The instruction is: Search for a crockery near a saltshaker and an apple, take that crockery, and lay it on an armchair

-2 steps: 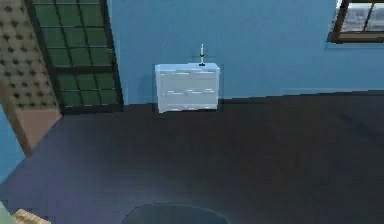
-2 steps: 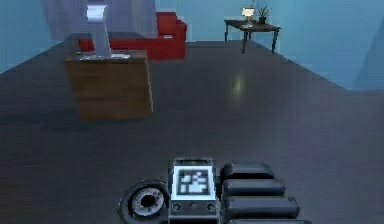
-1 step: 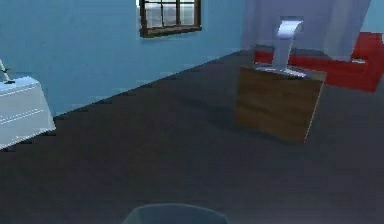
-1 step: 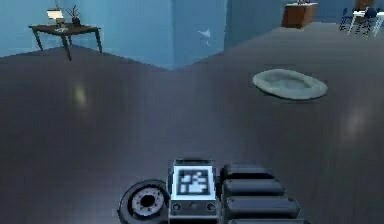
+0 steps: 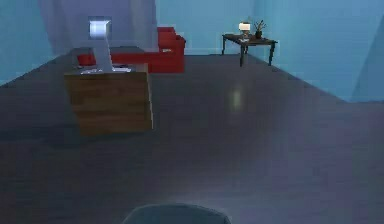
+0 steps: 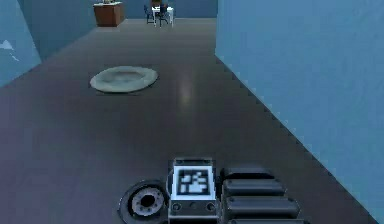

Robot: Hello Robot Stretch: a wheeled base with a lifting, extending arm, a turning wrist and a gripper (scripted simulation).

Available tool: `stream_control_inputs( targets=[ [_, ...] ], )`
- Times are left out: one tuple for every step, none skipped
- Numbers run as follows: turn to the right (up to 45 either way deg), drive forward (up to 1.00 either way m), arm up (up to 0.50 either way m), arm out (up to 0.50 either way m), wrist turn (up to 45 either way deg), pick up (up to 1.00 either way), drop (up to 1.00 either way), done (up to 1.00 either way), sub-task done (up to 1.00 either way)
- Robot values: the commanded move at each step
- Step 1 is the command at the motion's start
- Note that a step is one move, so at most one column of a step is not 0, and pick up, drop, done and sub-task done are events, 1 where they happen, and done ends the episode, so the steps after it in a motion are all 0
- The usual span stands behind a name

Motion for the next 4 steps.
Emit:
stream_control_inputs(
  targets=[
    [39.0, 0.00, 0.00, 0.00, 0.0, 0.00, 0.00, 0.00, 0.00],
    [3.0, 0.00, 0.00, 0.00, 0.0, 0.00, 0.00, 0.00, 0.00],
    [45.0, 0.00, 0.00, 0.00, 0.0, 0.00, 0.00, 0.00, 0.00],
    [45.0, 0.00, 0.00, 0.00, 0.0, 0.00, 0.00, 0.00, 0.00]
  ],
)
